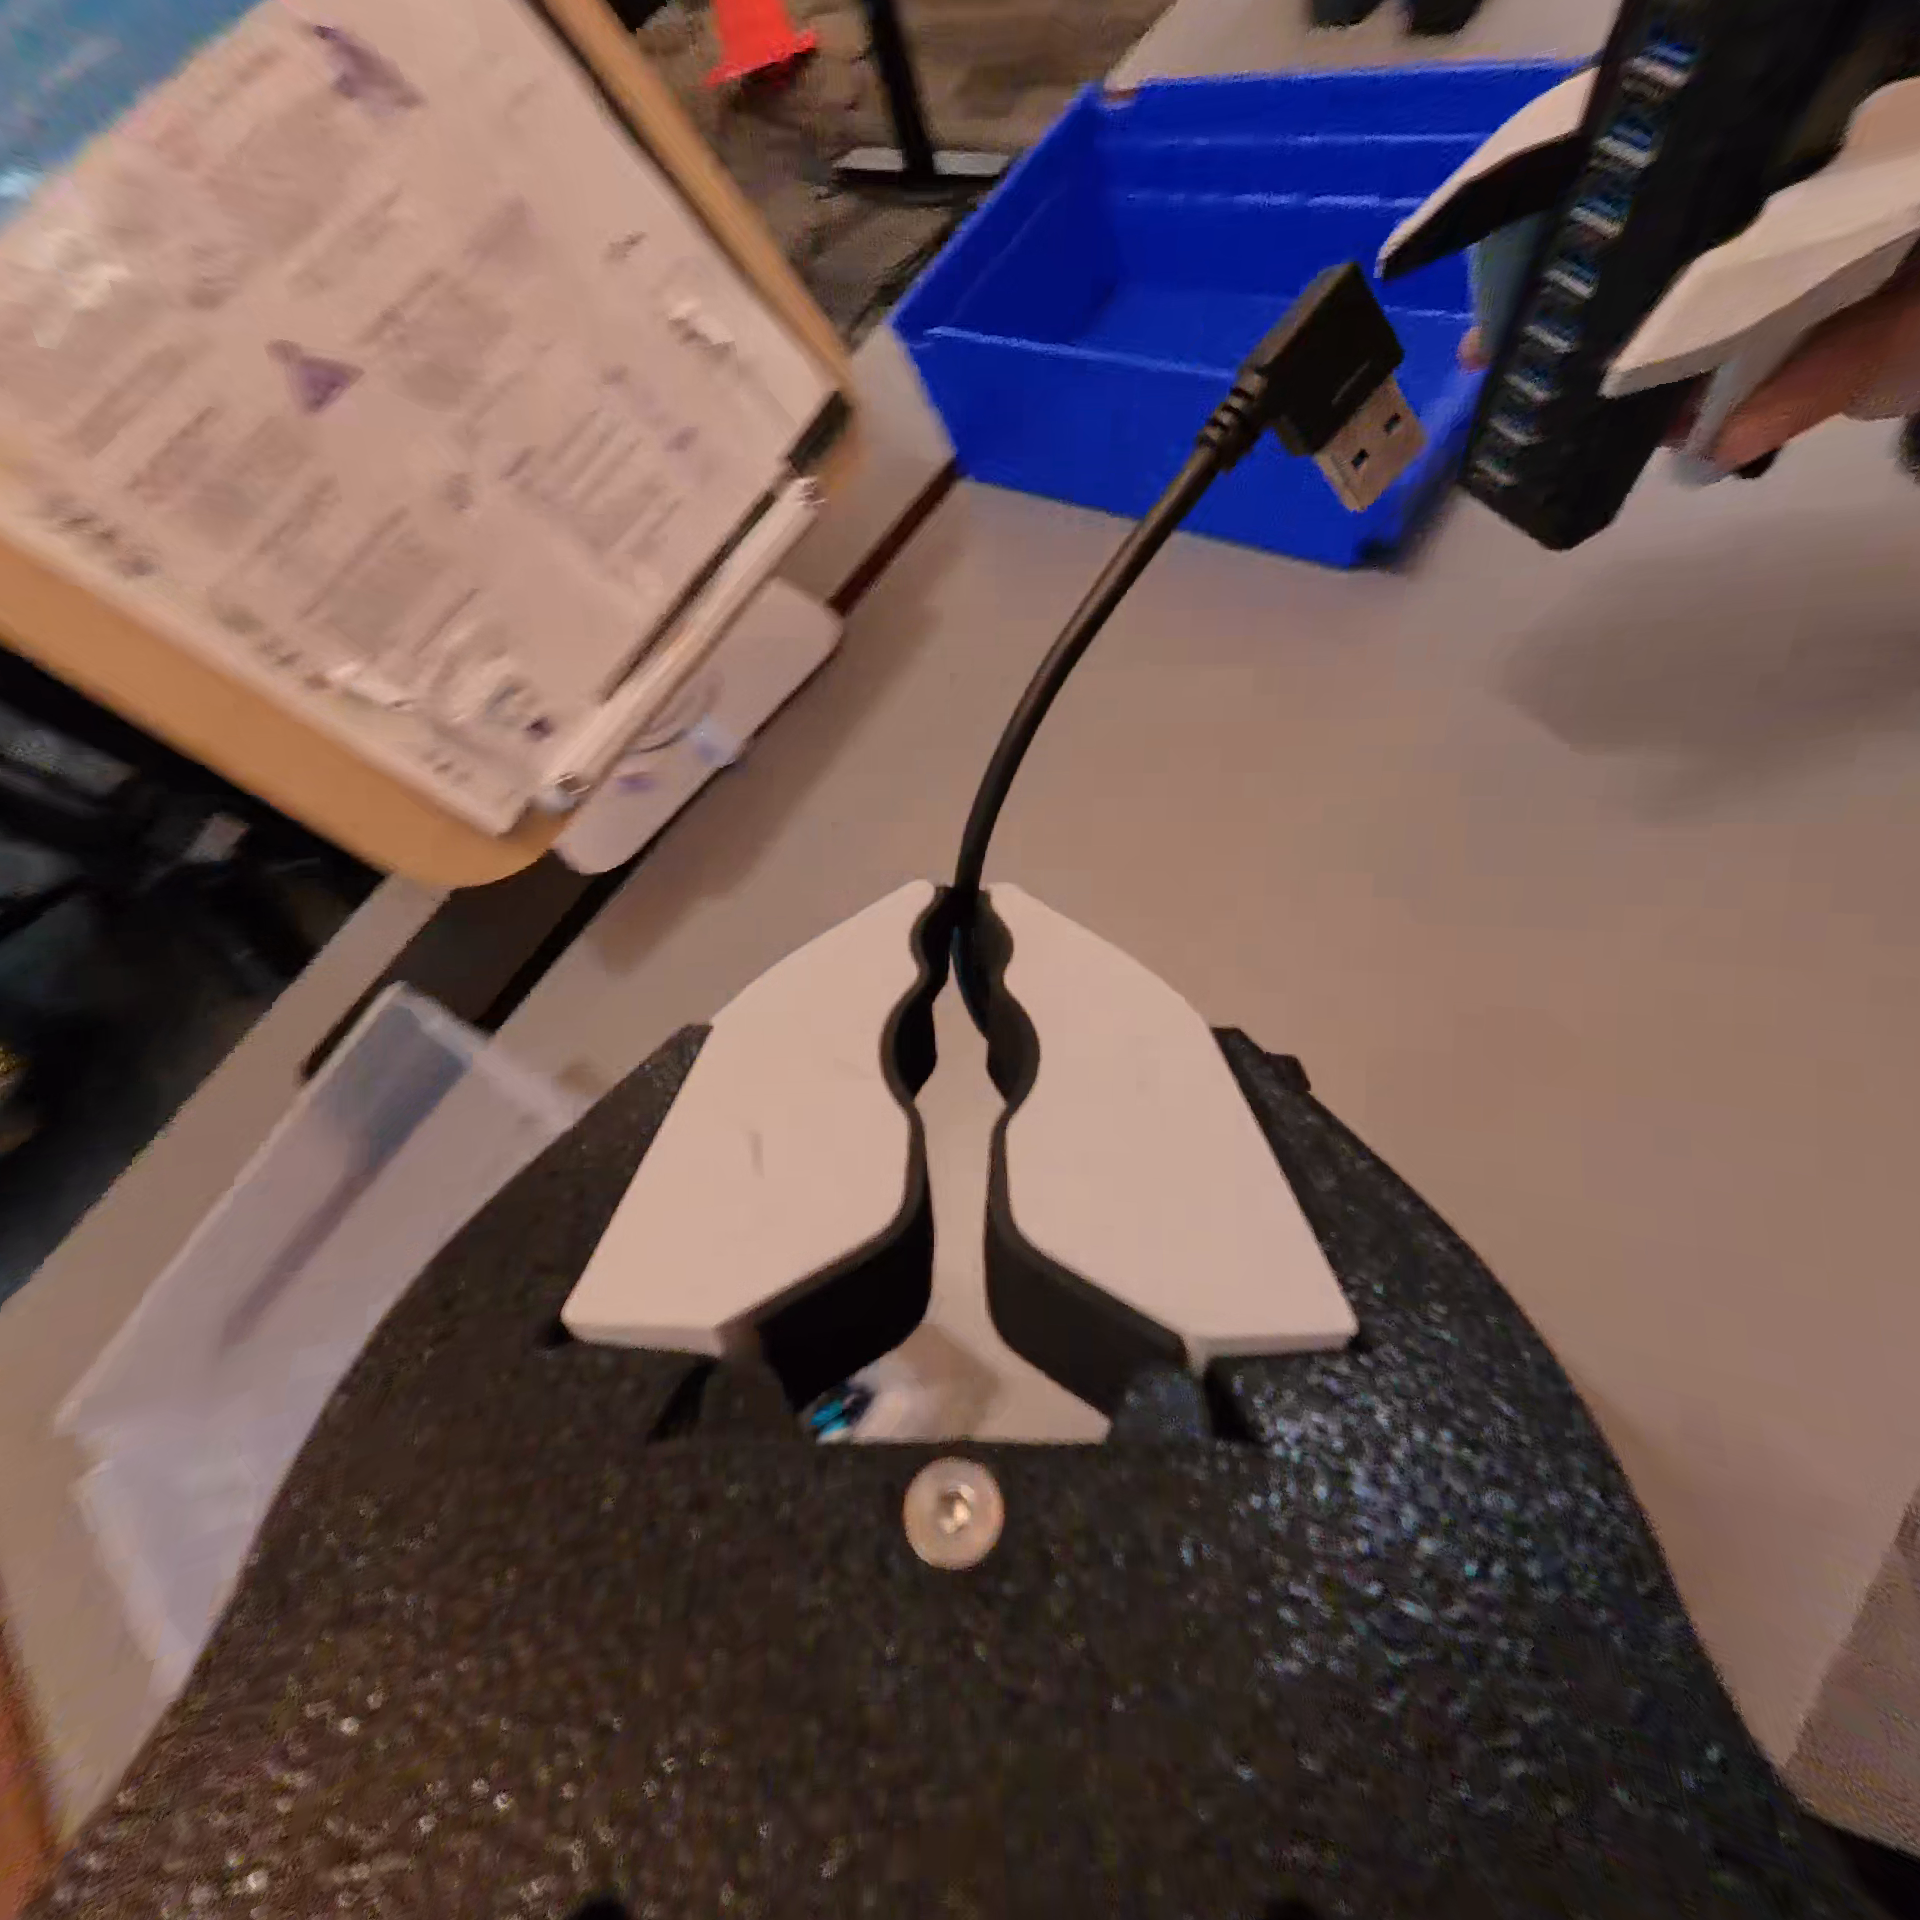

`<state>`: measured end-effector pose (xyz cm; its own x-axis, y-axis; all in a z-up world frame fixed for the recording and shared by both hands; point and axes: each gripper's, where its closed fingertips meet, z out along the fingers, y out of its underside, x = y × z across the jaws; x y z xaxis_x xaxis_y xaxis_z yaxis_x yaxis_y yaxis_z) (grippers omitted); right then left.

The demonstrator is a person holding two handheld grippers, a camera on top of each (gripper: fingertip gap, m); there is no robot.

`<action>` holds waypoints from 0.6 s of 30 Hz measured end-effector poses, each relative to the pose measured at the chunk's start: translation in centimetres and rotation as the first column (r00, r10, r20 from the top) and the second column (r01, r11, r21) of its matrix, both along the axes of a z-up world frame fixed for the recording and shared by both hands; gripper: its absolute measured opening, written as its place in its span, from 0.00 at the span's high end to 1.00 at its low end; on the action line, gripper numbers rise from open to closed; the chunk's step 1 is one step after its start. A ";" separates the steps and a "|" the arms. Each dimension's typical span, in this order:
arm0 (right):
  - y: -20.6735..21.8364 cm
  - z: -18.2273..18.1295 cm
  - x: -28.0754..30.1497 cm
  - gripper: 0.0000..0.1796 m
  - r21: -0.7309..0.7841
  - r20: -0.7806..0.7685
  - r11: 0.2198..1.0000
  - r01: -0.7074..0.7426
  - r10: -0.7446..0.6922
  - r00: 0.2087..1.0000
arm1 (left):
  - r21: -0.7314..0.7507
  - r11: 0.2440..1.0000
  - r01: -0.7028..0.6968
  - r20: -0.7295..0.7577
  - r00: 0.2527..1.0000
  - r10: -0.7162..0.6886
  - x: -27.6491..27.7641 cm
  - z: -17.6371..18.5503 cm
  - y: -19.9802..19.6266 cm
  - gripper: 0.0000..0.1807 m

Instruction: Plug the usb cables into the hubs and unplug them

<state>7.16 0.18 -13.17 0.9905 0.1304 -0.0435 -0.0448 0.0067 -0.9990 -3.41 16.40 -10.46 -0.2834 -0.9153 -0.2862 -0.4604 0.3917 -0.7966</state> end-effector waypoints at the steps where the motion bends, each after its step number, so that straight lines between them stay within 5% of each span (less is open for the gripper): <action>1: -1.0 -0.3 -0.3 0.58 0.002 -0.011 1.000 0.003 -0.003 1.000 | -0.009 1.000 0.019 0.000 1.000 -0.019 0.6 -1.0 -1.3 0.98; 7: -5.9 -1.8 -0.4 0.58 0.003 -0.042 0.999 0.049 -0.049 0.998 | 0.060 0.998 0.006 0.017 1.000 -0.007 4.6 -6.1 -5.1 0.98; 14: -9.2 1.3 -0.3 0.58 0.111 -0.059 0.991 0.080 -0.074 0.995 | 0.184 0.979 -0.087 0.429 0.904 0.000 6.8 -4.4 -7.3 0.98; 18: -9.5 1.5 -0.8 0.58 0.105 -0.039 0.992 0.072 -0.068 0.997 | 0.299 0.953 -0.039 0.417 0.904 -0.094 5.5 -8.1 -9.5 0.98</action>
<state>6.40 -9.36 -11.66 0.9954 0.0669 -0.0683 -0.0758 0.1176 -0.9902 2.11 6.95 -18.58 -0.0985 -0.7639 -0.6378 -0.0923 0.6451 -0.7585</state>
